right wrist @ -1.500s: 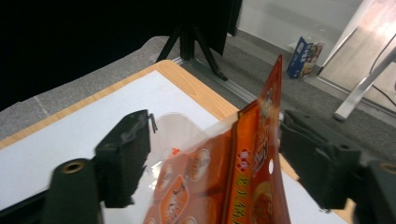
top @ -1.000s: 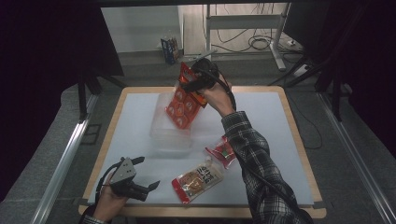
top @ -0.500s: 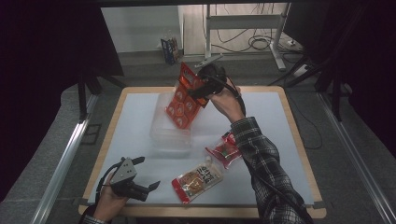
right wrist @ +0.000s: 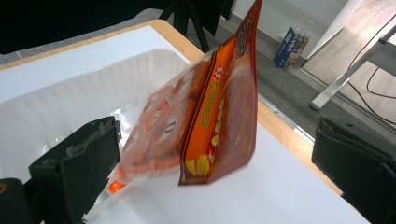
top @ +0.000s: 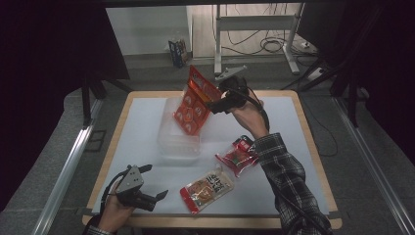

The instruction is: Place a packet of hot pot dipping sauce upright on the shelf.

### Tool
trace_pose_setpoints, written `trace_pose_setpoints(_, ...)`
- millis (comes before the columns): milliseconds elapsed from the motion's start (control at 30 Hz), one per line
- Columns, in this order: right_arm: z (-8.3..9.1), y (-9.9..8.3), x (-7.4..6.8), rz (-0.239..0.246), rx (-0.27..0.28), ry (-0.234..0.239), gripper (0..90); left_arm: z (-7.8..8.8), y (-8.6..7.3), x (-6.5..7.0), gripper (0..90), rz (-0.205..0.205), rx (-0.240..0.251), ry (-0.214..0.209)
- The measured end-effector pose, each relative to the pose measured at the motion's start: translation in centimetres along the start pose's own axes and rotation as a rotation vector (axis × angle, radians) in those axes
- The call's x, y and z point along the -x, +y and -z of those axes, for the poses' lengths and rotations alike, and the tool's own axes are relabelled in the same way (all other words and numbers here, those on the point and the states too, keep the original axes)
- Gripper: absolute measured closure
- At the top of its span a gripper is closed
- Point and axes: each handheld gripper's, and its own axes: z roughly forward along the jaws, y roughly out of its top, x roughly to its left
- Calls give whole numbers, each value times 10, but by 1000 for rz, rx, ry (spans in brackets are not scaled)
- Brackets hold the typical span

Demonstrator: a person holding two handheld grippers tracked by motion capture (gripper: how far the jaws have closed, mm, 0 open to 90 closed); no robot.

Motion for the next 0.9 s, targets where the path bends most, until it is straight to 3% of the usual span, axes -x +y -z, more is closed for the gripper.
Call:
trace_pose_setpoints(167,6,-17,-1,-18,15,1,11,0,0,0,0,-4,-3,0)
trace_pose_setpoints(533,8,-50,-10,-24,-12,3,12,-1,0,1,0,-7,-7,2)
trace_pose_setpoints(700,11,-68,-12,-45,-18,29,13,-2,0,0,0,36,-5,-5)
trace_pose_setpoints(900,14,-86,-14,-67,-25,48,24,-3,1,0,0,55,-21,0)
